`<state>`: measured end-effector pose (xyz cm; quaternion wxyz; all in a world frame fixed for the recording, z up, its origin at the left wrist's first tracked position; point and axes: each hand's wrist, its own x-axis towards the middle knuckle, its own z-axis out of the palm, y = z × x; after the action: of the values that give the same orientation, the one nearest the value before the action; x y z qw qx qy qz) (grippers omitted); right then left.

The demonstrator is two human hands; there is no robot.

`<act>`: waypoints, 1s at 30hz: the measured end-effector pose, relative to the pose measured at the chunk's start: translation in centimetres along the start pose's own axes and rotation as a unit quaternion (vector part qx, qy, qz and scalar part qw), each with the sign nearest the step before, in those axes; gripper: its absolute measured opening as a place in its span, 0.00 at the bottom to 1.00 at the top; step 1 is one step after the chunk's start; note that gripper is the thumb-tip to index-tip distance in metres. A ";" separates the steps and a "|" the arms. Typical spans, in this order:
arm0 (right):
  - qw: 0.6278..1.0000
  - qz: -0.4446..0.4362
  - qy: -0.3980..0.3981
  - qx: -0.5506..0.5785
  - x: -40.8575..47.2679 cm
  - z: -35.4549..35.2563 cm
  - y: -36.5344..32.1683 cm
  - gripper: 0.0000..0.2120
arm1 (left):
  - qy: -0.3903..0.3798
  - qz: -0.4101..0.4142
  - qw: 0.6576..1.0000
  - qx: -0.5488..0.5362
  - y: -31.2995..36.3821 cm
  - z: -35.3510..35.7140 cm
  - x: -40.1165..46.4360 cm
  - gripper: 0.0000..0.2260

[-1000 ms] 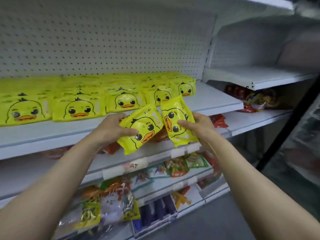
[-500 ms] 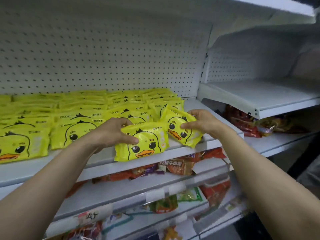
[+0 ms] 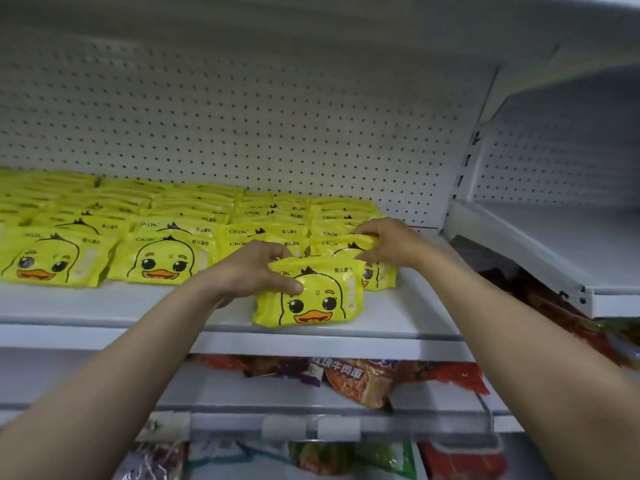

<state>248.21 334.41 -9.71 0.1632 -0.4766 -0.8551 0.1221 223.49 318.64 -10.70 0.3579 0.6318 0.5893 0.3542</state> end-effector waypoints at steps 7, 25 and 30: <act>0.984 -0.115 0.109 0.087 -2.6 -0.4 -2.1 0.20 | 0.030 0.012 0.999 -0.013 1.6 2.0 0.2 0.11; 0.998 0.004 -0.041 0.038 -5.0 -0.5 0.6 0.33 | 0.283 0.016 0.870 0.402 -2.4 3.5 2.0 0.32; 0.999 -0.004 -0.008 0.031 -4.6 -0.1 0.0 0.22 | 0.268 -0.004 0.876 0.401 -2.8 4.0 1.7 0.33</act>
<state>250.50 330.51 -10.36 0.1713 -0.4671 -0.8540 0.1523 225.63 320.38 -15.07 -0.0964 0.5995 0.7570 0.2413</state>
